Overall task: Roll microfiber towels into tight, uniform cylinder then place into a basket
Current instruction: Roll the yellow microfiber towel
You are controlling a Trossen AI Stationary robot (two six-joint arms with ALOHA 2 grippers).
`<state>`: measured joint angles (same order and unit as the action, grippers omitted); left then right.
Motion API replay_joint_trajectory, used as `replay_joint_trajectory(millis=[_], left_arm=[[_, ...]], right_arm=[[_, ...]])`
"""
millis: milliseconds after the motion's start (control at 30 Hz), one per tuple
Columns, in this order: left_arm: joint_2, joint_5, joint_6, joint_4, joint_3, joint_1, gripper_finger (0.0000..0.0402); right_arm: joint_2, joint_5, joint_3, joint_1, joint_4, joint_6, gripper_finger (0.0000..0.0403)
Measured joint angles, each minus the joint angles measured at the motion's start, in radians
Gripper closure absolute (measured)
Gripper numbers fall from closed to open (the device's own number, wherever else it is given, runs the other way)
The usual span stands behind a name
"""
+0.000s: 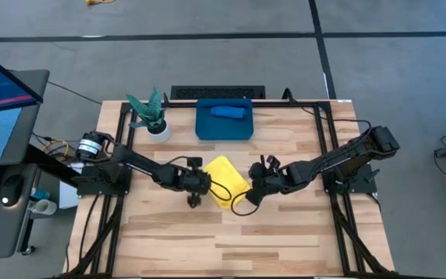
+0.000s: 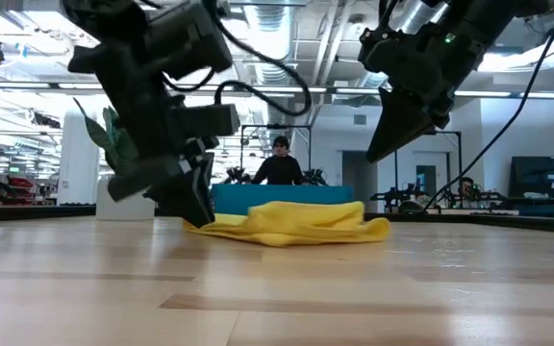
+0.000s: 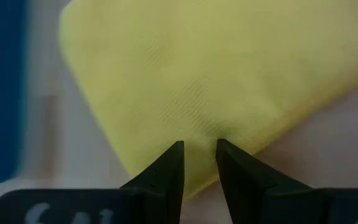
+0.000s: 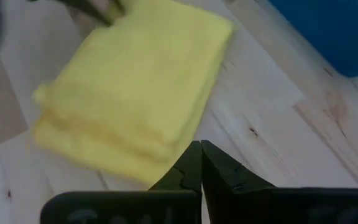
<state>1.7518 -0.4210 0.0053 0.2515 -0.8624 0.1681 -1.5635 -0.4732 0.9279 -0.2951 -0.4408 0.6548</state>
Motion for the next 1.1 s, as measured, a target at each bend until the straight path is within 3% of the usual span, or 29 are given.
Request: replay_joint_trajectory(millis=[167, 233, 400, 633, 933, 1100], left_arm=[[-0.005, -0.202, 0.013, 0.036, -0.003, -0.025, 0.0313], [-0.015, -0.230, -0.011, 0.071, -0.023, -0.016, 0.0313], [-0.021, -0.230, -0.041, 0.118, -0.084, 0.062, 0.0313], [-0.013, -0.205, -0.091, -0.032, -0.090, 0.165, 0.0313], [0.147, -0.222, -0.139, -0.215, -0.092, 0.160, 0.0313], [0.193, -0.148, -0.107, -0.244, -0.103, 0.183, 0.0313]], right_arm=[[0.000, 0.000, 0.000, 0.000, -0.015, 0.001, 0.0376], [0.000, 0.000, 0.000, 0.000, -0.033, 0.001, 0.0376], [0.000, 0.000, -0.001, 0.000, -0.079, 0.001, 0.0376], [0.000, 0.000, -0.001, -0.015, -0.108, 0.001, 0.0376], [0.000, -0.001, 0.000, -0.019, -0.122, 0.000, 0.0376], [0.000, -0.004, 0.000, -0.017, -0.135, 0.000, 0.0376]])
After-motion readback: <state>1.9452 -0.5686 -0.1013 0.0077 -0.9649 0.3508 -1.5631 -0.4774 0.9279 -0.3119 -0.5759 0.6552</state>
